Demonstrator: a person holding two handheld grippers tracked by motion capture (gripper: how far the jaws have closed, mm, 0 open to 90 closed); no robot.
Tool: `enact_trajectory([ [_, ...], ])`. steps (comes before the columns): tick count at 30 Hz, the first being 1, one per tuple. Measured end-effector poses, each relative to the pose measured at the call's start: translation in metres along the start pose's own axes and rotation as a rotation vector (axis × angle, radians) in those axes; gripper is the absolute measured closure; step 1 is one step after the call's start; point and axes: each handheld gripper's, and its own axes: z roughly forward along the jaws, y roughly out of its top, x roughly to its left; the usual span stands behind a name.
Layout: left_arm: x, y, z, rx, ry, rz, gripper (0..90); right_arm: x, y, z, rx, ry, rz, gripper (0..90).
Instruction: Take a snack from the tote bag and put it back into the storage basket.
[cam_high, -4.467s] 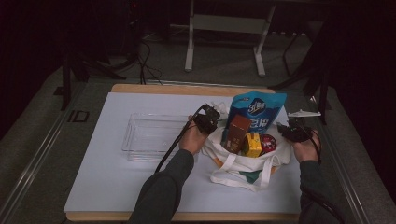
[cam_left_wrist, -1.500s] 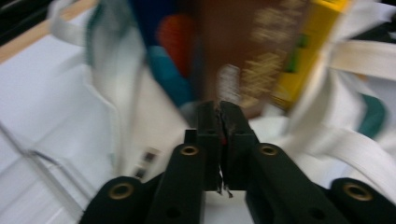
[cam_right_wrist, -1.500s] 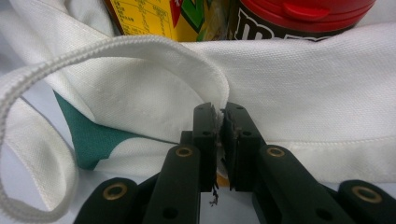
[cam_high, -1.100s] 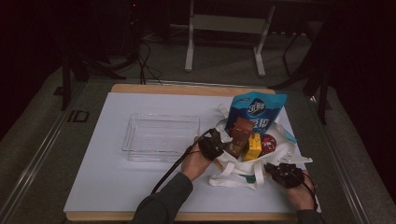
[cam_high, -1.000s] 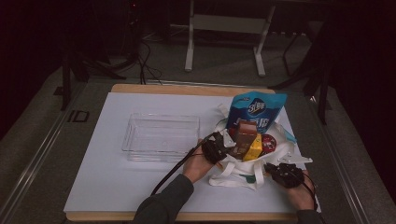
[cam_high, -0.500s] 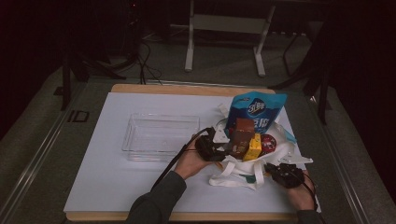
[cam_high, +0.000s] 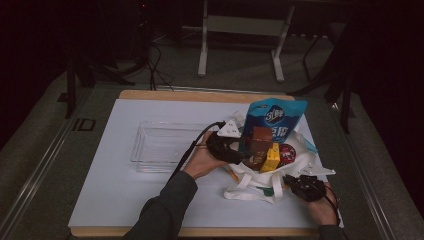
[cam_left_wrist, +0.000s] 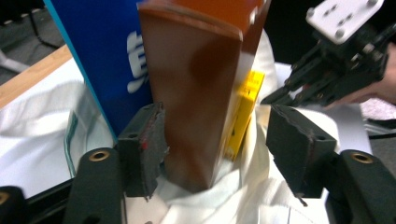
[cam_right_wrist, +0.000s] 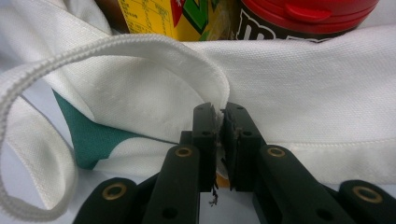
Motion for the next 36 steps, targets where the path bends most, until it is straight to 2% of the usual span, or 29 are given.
enact_trajectory([
  [5,0.008,0.01,0.003,-0.03,-0.014,-0.006,32.2,0.0,0.0,0.0,-0.002,0.002,-0.002,83.1],
  [9,0.01,0.017,0.009,-0.051,-0.021,-0.012,24.9,-0.001,0.0,0.0,-0.002,0.006,-0.005,83.1],
  [13,0.011,0.022,0.015,-0.064,-0.037,-0.006,22.4,-0.001,0.0,0.0,-0.002,0.005,-0.007,83.2],
  [15,0.01,0.025,0.018,-0.054,-0.008,0.008,21.5,-0.002,-0.001,0.0,-0.004,0.011,-0.006,83.1],
  [19,0.012,0.03,0.021,-0.078,-0.005,0.001,21.0,-0.002,0.0,0.0,-0.003,0.01,-0.009,83.2],
  [25,0.011,0.031,0.029,-0.071,-0.022,0.007,22.8,-0.002,0.0,0.0,-0.004,0.011,-0.01,83.1],
  [27,0.009,0.03,0.033,-0.063,-0.03,0.018,27.3,-0.002,0.0,0.0,-0.004,0.011,-0.009,83.1],
  [32,0.006,0.029,0.035,-0.075,-0.029,0.01,30.9,-0.002,-0.001,0.0,-0.005,0.011,-0.01,83.1],
  [36,0.001,0.026,0.034,-0.093,-0.024,0.033,32.2,-0.002,-0.001,0.0,-0.005,0.012,-0.008,83.1],
])
